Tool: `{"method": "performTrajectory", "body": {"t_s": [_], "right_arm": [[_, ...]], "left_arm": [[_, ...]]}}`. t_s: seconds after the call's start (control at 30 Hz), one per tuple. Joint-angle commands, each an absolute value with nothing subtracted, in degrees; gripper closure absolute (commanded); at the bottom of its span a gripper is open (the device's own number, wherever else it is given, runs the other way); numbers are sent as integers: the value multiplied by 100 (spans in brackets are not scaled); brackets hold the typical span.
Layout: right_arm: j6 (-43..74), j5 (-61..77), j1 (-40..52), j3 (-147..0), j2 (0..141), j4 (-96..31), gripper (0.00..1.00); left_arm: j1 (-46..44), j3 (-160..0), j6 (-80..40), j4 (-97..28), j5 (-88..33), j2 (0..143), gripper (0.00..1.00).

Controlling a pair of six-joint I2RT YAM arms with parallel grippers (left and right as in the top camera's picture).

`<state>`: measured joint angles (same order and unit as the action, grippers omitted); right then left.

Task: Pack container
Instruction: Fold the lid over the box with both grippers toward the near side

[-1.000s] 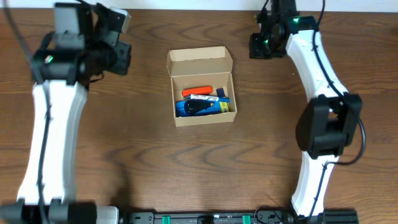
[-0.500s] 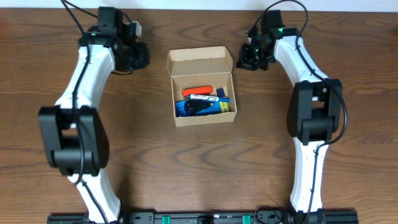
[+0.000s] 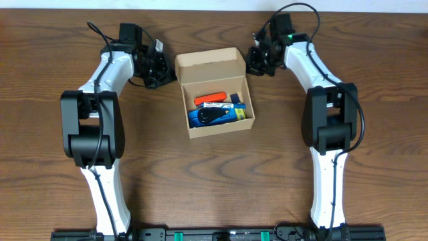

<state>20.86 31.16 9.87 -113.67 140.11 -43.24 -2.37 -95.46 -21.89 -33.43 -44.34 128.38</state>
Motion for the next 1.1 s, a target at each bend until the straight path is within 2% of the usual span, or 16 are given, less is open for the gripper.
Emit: {"method": "performTrajectory", "body": {"t_s": [0.0,0.47,0.83,1.07], "right_arm": [[2351,3247,1098,-11347,14027,-4230,99],[2285,4405,886,-11358,14025,-3188,99],[1931,4364,854,-11358,13817,-2392,98],[1446,3929,854,-11358,13312,-2405,98]], "left_arm": [[-270,-9581,-2342,-3138,-5177,12895,94],[-252,-10116,-1876,-3017,-5557,12833,94],[-252,-10232,-1533,-3002,-5507,12580,94],[-255,-10232,-1391,-3116,-5384,12285,94]]}}
